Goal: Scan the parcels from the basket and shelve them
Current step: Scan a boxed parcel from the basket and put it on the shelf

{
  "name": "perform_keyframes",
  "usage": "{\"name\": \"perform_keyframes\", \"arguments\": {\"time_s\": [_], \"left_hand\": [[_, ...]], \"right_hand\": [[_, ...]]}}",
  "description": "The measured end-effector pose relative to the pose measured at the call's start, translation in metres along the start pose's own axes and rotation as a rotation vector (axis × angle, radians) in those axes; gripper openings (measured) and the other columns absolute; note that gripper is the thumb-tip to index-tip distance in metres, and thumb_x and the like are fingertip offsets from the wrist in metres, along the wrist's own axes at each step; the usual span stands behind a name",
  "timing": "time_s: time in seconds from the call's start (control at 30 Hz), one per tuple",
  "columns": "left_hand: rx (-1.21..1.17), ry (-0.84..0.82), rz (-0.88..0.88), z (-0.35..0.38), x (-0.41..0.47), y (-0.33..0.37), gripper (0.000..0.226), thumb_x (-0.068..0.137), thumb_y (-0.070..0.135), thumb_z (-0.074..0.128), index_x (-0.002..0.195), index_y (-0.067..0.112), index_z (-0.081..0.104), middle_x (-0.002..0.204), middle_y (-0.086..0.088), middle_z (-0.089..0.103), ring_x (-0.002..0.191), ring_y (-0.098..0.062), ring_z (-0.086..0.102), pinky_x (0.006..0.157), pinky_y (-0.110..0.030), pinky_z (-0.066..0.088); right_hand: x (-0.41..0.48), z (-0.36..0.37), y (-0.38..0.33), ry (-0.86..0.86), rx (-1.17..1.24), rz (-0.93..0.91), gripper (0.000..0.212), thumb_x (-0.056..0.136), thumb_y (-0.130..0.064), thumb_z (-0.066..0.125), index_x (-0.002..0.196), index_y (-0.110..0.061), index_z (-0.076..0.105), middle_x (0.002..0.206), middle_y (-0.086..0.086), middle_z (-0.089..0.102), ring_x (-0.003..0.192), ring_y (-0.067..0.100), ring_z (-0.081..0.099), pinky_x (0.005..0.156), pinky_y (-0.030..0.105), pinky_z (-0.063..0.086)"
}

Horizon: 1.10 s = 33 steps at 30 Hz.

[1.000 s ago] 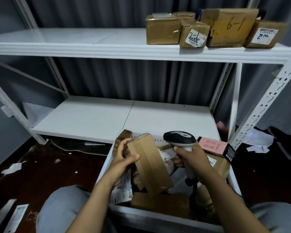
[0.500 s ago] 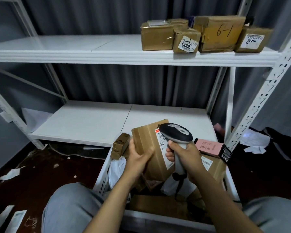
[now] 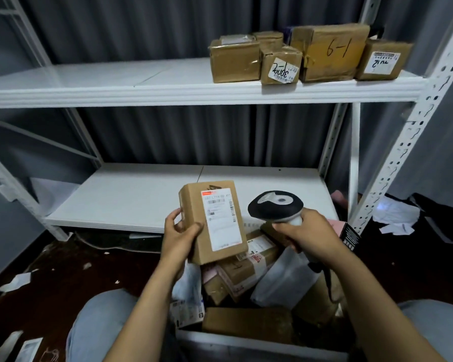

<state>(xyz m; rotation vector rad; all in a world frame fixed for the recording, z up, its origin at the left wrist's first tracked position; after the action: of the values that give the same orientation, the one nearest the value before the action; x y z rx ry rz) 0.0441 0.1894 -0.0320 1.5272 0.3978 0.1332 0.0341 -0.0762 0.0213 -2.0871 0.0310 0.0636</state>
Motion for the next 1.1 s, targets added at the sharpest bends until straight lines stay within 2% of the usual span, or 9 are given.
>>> {"name": "perform_keyframes", "arguments": {"time_s": [0.1,0.23,0.3,0.4,0.53,0.67,0.73,0.93,1.1], "left_hand": [[0.024,-0.014,0.019,-0.009,0.008,0.005,0.047,0.089,0.012,0.063,0.131,0.028,0.048,0.100,0.004,0.067,0.092,-0.014,0.064,0.076,-0.032,0.052],[0.126,-0.060,0.015,-0.019,0.019,0.010,0.045,0.088,0.023,0.064,0.131,0.034,0.054,0.109,-0.005,0.069,0.096,-0.022,0.068,0.086,-0.041,0.054],[0.181,-0.109,0.014,-0.022,0.023,0.013,0.045,0.086,0.027,0.065,0.129,0.037,0.057,0.108,-0.005,0.070,0.094,-0.022,0.069,0.089,-0.044,0.055],[0.268,-0.155,0.035,-0.023,0.029,0.021,0.045,0.089,0.022,0.064,0.131,0.034,0.056,0.110,-0.004,0.070,0.094,-0.021,0.069,0.088,-0.038,0.054],[0.308,-0.209,0.043,-0.024,0.033,0.024,0.046,0.090,0.020,0.063,0.134,0.032,0.056,0.111,-0.004,0.070,0.092,-0.018,0.070,0.080,-0.031,0.052],[0.277,-0.239,0.013,-0.025,0.031,0.027,0.058,0.076,0.031,0.069,0.132,0.032,0.058,0.107,0.000,0.073,0.088,-0.015,0.071,0.076,-0.028,0.052],[0.272,-0.242,0.014,-0.025,0.031,0.027,0.062,0.070,0.036,0.065,0.131,0.033,0.058,0.105,0.001,0.073,0.087,-0.015,0.071,0.077,-0.029,0.052],[0.268,-0.251,0.030,-0.026,0.033,0.024,0.043,0.091,0.019,0.061,0.132,0.033,0.058,0.106,0.000,0.073,0.086,-0.015,0.070,0.077,-0.028,0.052],[0.256,-0.250,0.041,-0.026,0.031,0.027,0.042,0.092,0.019,0.060,0.131,0.034,0.059,0.105,0.002,0.073,0.085,-0.014,0.071,0.075,-0.028,0.051]], "right_hand": [[0.000,-0.010,-0.007,0.006,-0.137,-0.048,0.014,0.081,-0.027,0.075,0.080,-0.025,0.061,0.062,-0.007,0.064,0.050,0.007,0.057,0.048,0.019,0.043],[-0.001,-0.014,-0.011,-0.022,-0.191,-0.059,0.020,0.079,-0.028,0.076,0.077,-0.030,0.057,0.069,-0.009,0.061,0.060,0.009,0.057,0.058,0.023,0.044],[-0.001,-0.014,-0.013,-0.079,-0.256,-0.063,0.016,0.079,-0.030,0.076,0.083,-0.030,0.061,0.077,-0.006,0.064,0.063,0.010,0.057,0.058,0.025,0.046],[-0.002,-0.013,-0.014,-0.132,-0.300,-0.084,0.024,0.078,-0.031,0.077,0.098,-0.024,0.066,0.087,-0.002,0.069,0.068,0.011,0.061,0.056,0.026,0.050],[-0.004,-0.016,-0.017,-0.136,-0.306,-0.105,0.021,0.079,-0.025,0.077,0.096,-0.022,0.065,0.081,-0.003,0.068,0.059,0.009,0.061,0.048,0.019,0.046],[-0.003,-0.021,-0.017,-0.143,-0.352,-0.124,0.022,0.075,-0.030,0.079,0.093,-0.023,0.069,0.082,-0.005,0.071,0.071,0.013,0.065,0.064,0.035,0.058],[-0.002,-0.022,-0.018,-0.154,-0.353,-0.124,0.024,0.074,-0.031,0.079,0.095,-0.024,0.070,0.085,-0.005,0.072,0.074,0.012,0.066,0.068,0.036,0.059],[-0.003,-0.026,-0.024,-0.128,-0.345,-0.138,0.017,0.079,-0.023,0.075,0.094,-0.021,0.068,0.086,-0.003,0.071,0.074,0.011,0.067,0.063,0.023,0.055],[-0.003,-0.025,-0.026,-0.136,-0.359,-0.131,0.023,0.077,-0.028,0.076,0.097,-0.021,0.069,0.089,-0.004,0.071,0.077,0.010,0.066,0.070,0.031,0.058]]}}
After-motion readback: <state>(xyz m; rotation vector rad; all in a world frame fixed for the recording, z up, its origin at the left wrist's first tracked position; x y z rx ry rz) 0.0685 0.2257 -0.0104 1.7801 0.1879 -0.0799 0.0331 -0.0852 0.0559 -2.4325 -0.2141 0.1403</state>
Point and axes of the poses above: each hand's wrist, its own x-axis towards the middle knuckle, its own z-axis out of the palm, y = z × x, the point moved 3 cm from there along x, towards the middle knuckle
